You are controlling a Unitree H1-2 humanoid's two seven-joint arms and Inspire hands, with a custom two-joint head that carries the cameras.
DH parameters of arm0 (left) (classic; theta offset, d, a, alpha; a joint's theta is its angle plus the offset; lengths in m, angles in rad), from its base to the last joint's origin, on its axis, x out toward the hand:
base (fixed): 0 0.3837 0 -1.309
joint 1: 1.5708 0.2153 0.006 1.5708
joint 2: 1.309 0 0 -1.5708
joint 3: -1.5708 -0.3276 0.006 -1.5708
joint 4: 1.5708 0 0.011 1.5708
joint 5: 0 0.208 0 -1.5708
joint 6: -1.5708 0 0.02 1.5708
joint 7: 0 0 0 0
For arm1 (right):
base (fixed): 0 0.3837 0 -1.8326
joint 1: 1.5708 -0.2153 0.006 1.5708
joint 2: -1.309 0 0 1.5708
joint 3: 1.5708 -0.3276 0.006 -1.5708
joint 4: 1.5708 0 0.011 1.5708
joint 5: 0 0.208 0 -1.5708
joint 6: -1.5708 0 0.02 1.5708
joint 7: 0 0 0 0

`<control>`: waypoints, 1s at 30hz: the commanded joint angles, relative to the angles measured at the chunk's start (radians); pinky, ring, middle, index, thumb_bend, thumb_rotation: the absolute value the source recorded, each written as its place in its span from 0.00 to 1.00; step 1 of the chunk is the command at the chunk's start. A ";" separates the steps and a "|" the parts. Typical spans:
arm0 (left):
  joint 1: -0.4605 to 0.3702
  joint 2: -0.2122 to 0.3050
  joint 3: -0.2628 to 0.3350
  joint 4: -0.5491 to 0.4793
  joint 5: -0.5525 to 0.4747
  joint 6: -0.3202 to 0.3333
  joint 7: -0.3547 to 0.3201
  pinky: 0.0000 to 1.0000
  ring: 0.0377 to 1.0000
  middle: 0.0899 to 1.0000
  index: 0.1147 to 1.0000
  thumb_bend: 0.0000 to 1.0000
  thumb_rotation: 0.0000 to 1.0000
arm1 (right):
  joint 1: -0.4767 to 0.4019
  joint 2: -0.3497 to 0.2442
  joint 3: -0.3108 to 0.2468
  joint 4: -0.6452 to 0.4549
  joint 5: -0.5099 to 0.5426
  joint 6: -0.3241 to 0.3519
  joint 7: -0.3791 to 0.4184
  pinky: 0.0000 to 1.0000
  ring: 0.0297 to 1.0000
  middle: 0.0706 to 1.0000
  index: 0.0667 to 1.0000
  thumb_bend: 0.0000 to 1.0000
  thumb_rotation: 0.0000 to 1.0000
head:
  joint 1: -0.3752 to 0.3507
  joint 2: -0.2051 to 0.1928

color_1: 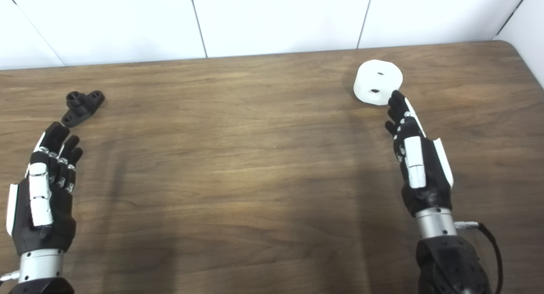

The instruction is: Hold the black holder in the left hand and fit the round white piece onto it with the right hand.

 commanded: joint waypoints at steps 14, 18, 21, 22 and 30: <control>0.153 -0.005 -0.018 -0.027 0.048 -0.041 -0.007 0.96 0.94 0.94 0.91 0.39 0.78 | 0.054 -0.031 -0.033 -0.001 0.071 -0.105 0.033 0.95 0.95 0.96 0.94 0.64 1.00 | 0.031 -0.028; 0.165 -0.007 -0.032 -0.024 0.070 -0.046 -0.010 0.96 0.94 0.94 0.91 0.40 0.78 | 0.063 -0.041 -0.040 0.015 0.081 -0.119 0.049 0.95 0.96 0.97 0.95 0.65 1.00 | 0.059 -0.046; 0.173 -0.013 -0.038 -0.027 0.073 -0.038 -0.006 0.95 0.93 0.94 0.90 0.40 0.76 | 0.070 -0.043 -0.051 0.024 0.100 -0.122 0.058 0.96 0.95 0.96 0.94 0.65 1.00 | 0.068 -0.056; 0.175 -0.015 -0.040 -0.027 0.073 -0.039 -0.005 0.95 0.93 0.94 0.90 0.39 0.77 | 0.072 -0.042 -0.055 0.026 0.106 -0.123 0.061 0.95 0.95 0.96 0.94 0.65 1.00 | 0.069 -0.060; 0.184 -0.023 -0.050 -0.027 0.080 -0.043 -0.002 0.94 0.93 0.93 0.89 0.34 0.78 | 0.080 -0.043 -0.061 0.040 0.110 -0.132 0.077 0.94 0.95 0.94 0.93 0.65 1.00 | 0.075 -0.081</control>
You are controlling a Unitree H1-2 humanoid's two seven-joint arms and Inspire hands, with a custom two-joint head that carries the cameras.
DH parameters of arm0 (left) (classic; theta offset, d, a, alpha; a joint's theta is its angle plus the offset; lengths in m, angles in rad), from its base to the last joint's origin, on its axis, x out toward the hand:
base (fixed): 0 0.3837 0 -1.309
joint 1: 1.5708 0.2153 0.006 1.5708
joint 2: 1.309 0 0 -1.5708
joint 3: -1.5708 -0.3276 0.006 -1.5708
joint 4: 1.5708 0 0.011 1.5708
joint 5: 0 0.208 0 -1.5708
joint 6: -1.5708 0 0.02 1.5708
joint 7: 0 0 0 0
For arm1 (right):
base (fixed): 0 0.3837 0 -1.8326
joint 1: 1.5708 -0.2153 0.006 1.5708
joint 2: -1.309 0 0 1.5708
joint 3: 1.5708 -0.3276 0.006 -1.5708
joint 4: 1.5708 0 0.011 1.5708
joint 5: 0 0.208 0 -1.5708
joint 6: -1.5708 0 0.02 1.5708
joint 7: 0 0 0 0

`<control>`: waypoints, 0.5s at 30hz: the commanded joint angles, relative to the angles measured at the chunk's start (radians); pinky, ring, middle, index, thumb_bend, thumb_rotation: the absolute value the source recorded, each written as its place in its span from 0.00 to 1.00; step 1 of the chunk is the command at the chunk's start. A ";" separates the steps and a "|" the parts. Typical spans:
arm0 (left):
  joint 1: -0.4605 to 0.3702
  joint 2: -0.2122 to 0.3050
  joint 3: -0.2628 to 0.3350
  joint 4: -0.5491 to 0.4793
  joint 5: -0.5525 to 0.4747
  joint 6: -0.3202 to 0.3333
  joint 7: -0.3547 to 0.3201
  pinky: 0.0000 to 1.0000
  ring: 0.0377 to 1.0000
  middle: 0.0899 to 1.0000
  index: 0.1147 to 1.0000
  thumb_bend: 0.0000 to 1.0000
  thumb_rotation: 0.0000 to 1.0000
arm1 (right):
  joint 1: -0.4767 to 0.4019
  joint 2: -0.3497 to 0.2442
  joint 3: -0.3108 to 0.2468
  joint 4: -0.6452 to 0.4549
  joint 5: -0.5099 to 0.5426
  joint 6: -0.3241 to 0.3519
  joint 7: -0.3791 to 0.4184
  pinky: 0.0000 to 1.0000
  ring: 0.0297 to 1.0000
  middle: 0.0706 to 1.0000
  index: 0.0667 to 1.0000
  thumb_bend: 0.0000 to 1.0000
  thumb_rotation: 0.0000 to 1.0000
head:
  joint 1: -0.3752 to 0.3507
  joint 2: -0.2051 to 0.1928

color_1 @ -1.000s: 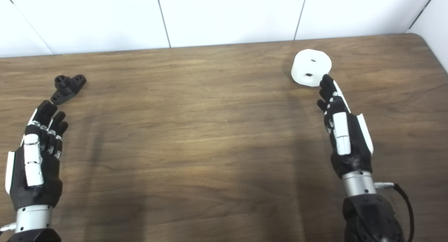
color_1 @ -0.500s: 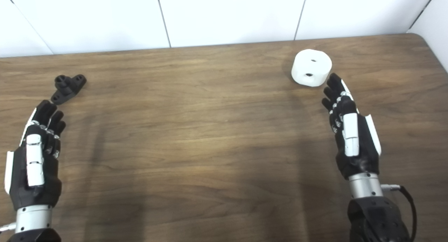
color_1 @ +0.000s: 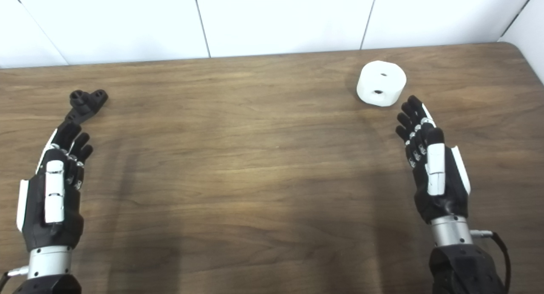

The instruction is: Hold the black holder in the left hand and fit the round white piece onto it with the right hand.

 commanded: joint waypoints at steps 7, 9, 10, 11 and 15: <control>0.200 -0.029 -0.041 0.000 0.039 -0.079 -0.013 0.95 0.94 0.94 0.92 0.39 0.76 | 0.069 -0.046 -0.012 0.040 0.013 -0.117 0.042 0.93 0.95 0.94 0.94 0.66 1.00 | 0.081 -0.083; 0.205 -0.037 -0.051 0.009 0.047 -0.091 -0.011 0.95 0.94 0.94 0.92 0.40 0.73 | 0.072 -0.051 -0.020 0.059 0.030 -0.133 0.058 0.95 0.96 0.94 0.94 0.67 1.00 | 0.106 -0.104; 0.207 -0.040 -0.056 0.013 0.055 -0.097 -0.009 0.94 0.94 0.94 0.91 0.40 0.73 | 0.073 -0.052 -0.024 0.068 0.038 -0.138 0.065 0.96 0.96 0.95 0.95 0.68 1.00 | 0.124 -0.122; 0.210 -0.043 -0.062 0.018 0.064 -0.103 -0.006 0.94 0.94 0.93 0.91 0.39 0.73 | 0.073 -0.055 -0.027 0.080 0.042 -0.146 0.073 0.97 0.97 0.96 0.95 0.69 1.00 | 0.138 -0.133; 0.213 -0.058 -0.086 0.039 0.092 -0.131 0.008 0.92 0.93 0.92 0.89 0.35 0.70 | 0.070 -0.069 -0.030 0.128 0.040 -0.188 0.091 0.99 0.98 0.97 0.97 0.71 1.00 | 0.186 -0.176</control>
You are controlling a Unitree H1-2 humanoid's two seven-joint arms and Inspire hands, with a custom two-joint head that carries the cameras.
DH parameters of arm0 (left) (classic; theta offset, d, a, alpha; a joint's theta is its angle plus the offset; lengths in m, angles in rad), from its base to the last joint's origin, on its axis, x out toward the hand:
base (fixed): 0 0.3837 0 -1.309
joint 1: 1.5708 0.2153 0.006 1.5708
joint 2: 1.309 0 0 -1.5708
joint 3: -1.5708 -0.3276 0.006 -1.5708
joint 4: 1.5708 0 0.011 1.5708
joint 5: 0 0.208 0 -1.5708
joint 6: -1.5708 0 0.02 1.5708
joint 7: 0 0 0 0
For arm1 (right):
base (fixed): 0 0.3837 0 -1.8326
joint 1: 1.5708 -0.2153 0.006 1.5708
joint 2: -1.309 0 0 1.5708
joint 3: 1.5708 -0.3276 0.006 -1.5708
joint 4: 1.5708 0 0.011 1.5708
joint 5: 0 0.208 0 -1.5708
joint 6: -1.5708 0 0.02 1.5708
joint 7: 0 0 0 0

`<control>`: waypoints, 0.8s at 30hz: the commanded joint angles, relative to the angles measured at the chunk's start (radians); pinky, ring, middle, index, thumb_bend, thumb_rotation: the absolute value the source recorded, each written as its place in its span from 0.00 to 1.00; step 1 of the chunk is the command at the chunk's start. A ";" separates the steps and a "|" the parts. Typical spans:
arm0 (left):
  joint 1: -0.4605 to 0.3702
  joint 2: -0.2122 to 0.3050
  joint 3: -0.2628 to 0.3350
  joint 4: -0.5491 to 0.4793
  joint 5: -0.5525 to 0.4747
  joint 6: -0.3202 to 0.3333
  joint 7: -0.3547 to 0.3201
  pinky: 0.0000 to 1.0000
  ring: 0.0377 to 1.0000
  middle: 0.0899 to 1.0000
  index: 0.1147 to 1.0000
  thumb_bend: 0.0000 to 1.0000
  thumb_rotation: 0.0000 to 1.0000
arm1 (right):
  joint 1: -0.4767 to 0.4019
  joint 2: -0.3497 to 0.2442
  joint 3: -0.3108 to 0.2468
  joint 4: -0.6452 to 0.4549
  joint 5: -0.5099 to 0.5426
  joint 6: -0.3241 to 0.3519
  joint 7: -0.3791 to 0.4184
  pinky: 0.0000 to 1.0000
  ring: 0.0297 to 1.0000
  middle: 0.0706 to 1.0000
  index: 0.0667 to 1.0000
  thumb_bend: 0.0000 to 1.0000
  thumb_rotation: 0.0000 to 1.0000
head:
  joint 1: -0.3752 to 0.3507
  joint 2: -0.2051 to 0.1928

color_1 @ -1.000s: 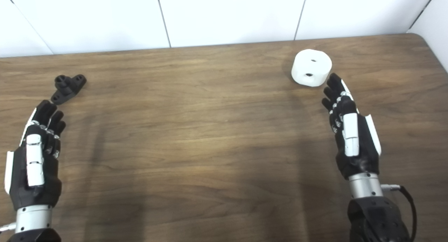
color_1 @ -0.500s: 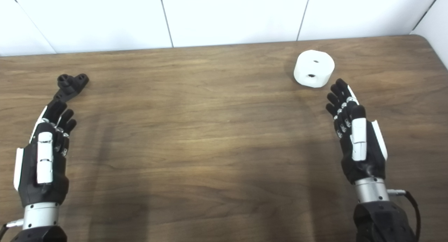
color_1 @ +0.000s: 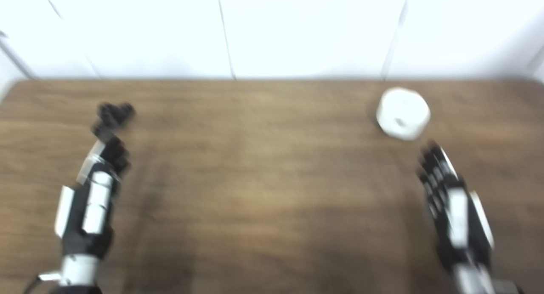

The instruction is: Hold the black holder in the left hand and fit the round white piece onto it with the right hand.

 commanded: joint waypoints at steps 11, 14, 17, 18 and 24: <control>0.203 -0.062 -0.076 0.017 0.100 -0.100 0.041 0.90 0.92 0.89 0.87 0.30 0.57 | 0.019 -0.069 0.001 0.113 0.026 -0.203 0.030 1.00 1.00 0.98 0.97 0.67 1.00 | 0.092 -0.080; 0.202 -0.068 -0.085 0.017 0.119 -0.089 0.055 0.88 0.90 0.88 0.85 0.31 0.55 | 0.016 -0.073 0.003 0.124 0.035 -0.204 0.026 1.00 1.00 0.99 0.98 0.67 1.00 | 0.101 -0.089; 0.202 -0.069 -0.094 0.012 0.130 -0.084 0.070 0.86 0.89 0.87 0.85 0.30 0.50 | 0.015 -0.079 0.007 0.127 0.041 -0.204 0.026 1.00 1.00 1.00 0.98 0.66 1.00 | 0.096 -0.095; 0.202 -0.069 -0.096 0.011 0.132 -0.082 0.075 0.85 0.89 0.87 0.85 0.29 0.46 | 0.014 -0.080 0.009 0.128 0.041 -0.205 0.025 1.00 1.00 1.00 0.99 0.66 1.00 | 0.096 -0.095; 0.199 -0.059 -0.101 -0.027 0.271 -0.060 0.119 0.78 0.84 0.85 0.83 0.44 0.19 | 0.013 -0.082 0.015 0.139 0.018 -0.220 0.021 1.00 1.00 0.99 0.99 0.69 1.00 | 0.081 -0.092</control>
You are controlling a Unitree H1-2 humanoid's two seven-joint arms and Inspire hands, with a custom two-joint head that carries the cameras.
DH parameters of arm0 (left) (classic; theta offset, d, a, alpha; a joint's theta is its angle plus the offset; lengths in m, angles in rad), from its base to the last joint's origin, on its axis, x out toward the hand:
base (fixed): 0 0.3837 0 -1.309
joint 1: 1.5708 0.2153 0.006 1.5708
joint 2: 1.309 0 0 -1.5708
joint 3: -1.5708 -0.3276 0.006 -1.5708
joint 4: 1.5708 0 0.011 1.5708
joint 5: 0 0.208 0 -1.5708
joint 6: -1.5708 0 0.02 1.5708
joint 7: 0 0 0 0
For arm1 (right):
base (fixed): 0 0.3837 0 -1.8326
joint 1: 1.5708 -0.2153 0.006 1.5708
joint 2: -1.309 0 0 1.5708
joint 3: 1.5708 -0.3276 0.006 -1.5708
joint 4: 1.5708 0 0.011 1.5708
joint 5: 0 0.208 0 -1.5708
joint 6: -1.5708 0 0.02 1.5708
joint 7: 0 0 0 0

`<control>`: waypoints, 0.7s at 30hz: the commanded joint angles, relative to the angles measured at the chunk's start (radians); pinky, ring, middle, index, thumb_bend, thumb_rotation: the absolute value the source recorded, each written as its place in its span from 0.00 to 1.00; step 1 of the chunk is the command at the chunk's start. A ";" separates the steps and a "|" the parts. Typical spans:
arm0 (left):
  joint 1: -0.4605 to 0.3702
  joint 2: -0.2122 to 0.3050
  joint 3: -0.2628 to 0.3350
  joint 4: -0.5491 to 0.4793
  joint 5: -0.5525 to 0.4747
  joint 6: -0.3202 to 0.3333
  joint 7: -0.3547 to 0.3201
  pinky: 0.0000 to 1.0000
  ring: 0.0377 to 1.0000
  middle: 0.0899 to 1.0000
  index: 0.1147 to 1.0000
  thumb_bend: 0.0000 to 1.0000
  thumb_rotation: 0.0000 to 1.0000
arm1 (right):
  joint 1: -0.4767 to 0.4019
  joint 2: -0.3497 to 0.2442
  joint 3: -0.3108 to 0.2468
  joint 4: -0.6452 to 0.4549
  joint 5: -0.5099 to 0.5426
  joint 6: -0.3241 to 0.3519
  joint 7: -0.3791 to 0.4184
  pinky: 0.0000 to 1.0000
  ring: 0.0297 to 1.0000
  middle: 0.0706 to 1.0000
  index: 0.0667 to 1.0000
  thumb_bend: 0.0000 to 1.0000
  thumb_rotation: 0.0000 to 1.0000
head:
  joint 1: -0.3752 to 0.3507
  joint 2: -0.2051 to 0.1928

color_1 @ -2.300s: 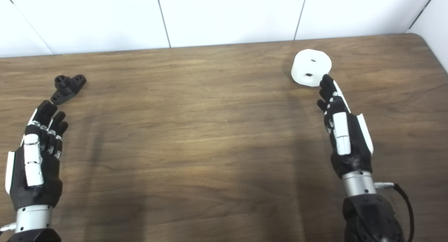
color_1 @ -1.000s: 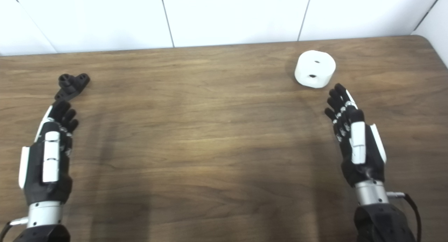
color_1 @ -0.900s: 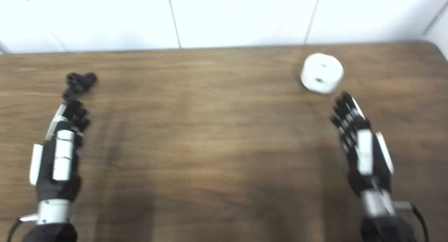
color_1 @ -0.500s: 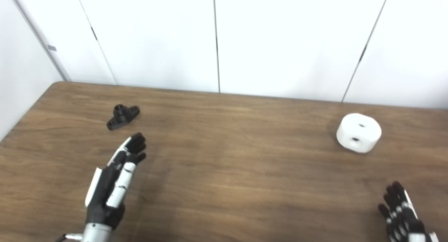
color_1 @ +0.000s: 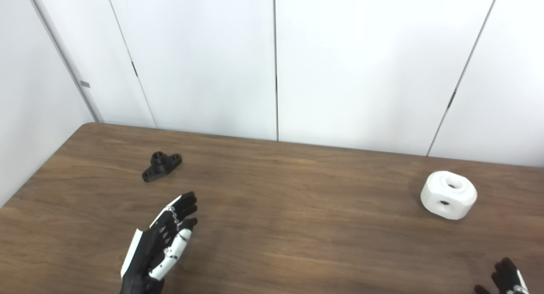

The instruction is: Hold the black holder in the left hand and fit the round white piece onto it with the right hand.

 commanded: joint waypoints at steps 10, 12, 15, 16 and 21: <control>0.109 -0.008 0.050 -0.161 0.326 0.073 0.073 0.70 0.78 0.79 0.76 0.80 0.00 | -0.013 -0.029 0.015 0.003 -0.021 -0.041 0.001 1.00 1.00 0.99 1.00 0.68 1.00 | -0.006 0.000; 0.083 0.002 0.070 -0.163 0.388 0.108 0.078 0.74 0.80 0.79 0.77 0.82 0.02 | -0.011 -0.029 0.019 -0.004 -0.022 -0.028 -0.002 1.00 1.00 0.99 1.00 0.69 1.00 | -0.008 0.000; 0.044 0.017 0.096 -0.165 0.467 0.160 0.078 0.77 0.82 0.81 0.78 0.82 0.12 | -0.006 -0.033 0.024 -0.015 -0.031 -0.019 -0.005 1.00 1.00 0.99 1.00 0.70 1.00 | -0.011 0.003; 0.034 0.022 0.102 -0.164 0.481 0.172 0.077 0.77 0.83 0.82 0.79 0.81 0.15 | -0.004 -0.034 0.026 -0.019 -0.033 -0.016 -0.006 1.00 1.00 0.99 1.00 0.70 1.00 | -0.012 0.004; -0.023 0.056 0.127 -0.149 0.540 0.206 0.082 0.78 0.84 0.84 0.81 0.79 0.19 | 0.000 -0.047 0.035 -0.025 -0.041 -0.012 -0.005 1.00 1.00 0.99 0.99 0.71 1.00 | -0.016 0.007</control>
